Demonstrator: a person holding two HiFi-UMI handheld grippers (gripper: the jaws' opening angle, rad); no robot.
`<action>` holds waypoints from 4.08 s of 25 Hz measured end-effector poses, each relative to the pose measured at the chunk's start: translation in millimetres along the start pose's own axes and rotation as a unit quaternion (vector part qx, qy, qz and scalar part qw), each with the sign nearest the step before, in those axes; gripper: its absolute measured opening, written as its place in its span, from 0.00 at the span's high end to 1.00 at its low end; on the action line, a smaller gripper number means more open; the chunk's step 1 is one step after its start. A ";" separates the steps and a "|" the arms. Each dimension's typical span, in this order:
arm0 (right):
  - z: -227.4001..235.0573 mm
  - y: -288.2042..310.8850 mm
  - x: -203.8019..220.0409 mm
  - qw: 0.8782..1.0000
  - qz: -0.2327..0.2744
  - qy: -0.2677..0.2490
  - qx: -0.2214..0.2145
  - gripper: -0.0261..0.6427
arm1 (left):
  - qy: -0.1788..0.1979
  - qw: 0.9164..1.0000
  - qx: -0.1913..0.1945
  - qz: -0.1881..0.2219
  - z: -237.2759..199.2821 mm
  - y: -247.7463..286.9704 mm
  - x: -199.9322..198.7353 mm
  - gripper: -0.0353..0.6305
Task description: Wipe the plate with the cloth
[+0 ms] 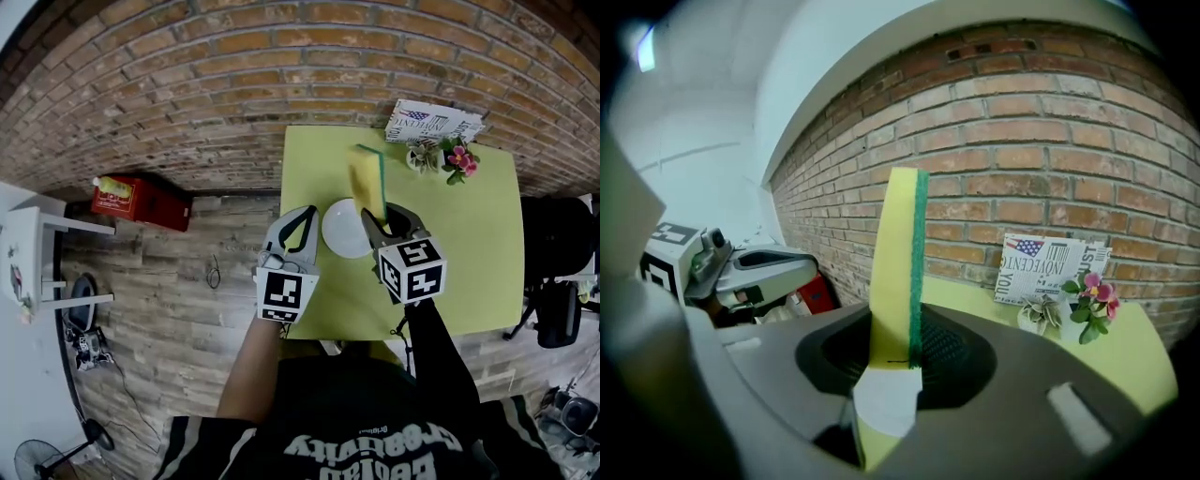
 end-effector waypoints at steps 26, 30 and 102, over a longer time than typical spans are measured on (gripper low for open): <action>-19.7 59.1 80.4 0.966 -0.256 -0.022 -0.038 0.78 | -0.075 0.991 0.051 -0.099 6.0 34.9 110.4 0.94; -19.2 61.6 87.9 0.960 -0.278 -0.026 -0.040 0.78 | -0.081 0.989 0.059 -0.111 9.5 42.7 121.8 0.94; 48.5 48.0 121.2 0.932 -0.362 -0.005 0.028 0.77 | -0.102 0.977 0.079 -0.172 14.9 61.7 161.2 0.94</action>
Point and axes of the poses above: the fingertips, and each gripper's own axes: y forward along the fingers, z to its right, x out of its underside, the point moved 6 cm from there along -y, backward along the fingers, and after that the axes turned 12 degrees about x, right-handed, at the moved point
